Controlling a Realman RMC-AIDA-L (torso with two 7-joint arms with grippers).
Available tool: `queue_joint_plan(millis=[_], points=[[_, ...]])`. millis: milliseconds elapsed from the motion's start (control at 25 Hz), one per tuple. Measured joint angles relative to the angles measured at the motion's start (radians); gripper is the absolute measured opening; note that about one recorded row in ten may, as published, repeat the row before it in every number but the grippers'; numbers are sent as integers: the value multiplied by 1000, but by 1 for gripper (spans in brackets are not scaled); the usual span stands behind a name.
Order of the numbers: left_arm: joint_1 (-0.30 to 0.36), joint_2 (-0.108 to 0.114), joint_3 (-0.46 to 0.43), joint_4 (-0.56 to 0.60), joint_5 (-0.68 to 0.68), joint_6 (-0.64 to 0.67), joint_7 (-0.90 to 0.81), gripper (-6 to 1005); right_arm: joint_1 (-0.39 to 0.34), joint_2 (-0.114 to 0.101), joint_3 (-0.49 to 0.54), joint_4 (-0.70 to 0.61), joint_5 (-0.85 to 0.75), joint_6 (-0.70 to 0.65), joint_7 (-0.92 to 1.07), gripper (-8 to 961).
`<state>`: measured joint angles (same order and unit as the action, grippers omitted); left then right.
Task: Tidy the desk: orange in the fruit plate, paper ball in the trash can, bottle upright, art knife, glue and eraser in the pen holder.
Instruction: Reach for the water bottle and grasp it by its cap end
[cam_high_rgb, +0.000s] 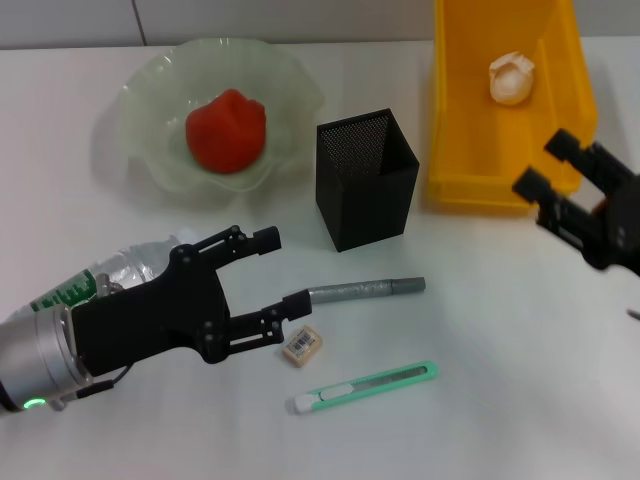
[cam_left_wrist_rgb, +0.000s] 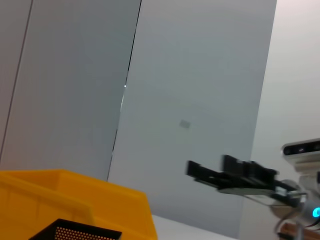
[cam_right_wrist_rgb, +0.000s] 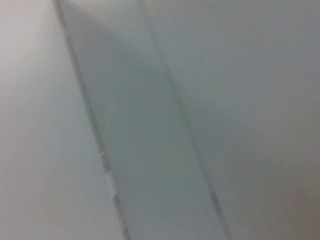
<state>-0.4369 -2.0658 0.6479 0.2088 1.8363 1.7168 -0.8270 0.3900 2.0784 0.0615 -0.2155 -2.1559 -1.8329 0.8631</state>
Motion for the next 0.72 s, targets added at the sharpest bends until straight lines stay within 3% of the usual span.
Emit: queue_joint_plan(millis=[80, 120, 160, 200, 240, 320, 520, 720], points=[[1, 1, 2, 20, 3, -3, -1, 804, -8, -2, -57, -46, 0, -30, 3, 781], [5, 2, 4, 43, 7, -4, -1, 804, -11, -8, -148, -95, -1, -52, 14, 781], [5, 2, 4, 43, 7, -4, -1, 804, -11, -8, -148, -95, -1, -52, 14, 781], [7, 2, 4, 54, 8, -5, -1, 804, -10, -15, -238, -137, -1, -59, 26, 781], [9, 3, 4, 61, 8, -5, -1, 804, -10, -15, -238, -137, -1, -59, 26, 781], [13, 4, 5, 76, 10, -6, -1, 803, 0, -20, -368, -184, -2, -34, 36, 781], [13, 5, 6, 110, 49, -30, -38, 803, 24, -23, -492, -195, -8, 50, 37, 781], [11, 4, 5, 128, 74, -47, -57, 803, 36, -14, -527, -196, -11, 100, 30, 782]])
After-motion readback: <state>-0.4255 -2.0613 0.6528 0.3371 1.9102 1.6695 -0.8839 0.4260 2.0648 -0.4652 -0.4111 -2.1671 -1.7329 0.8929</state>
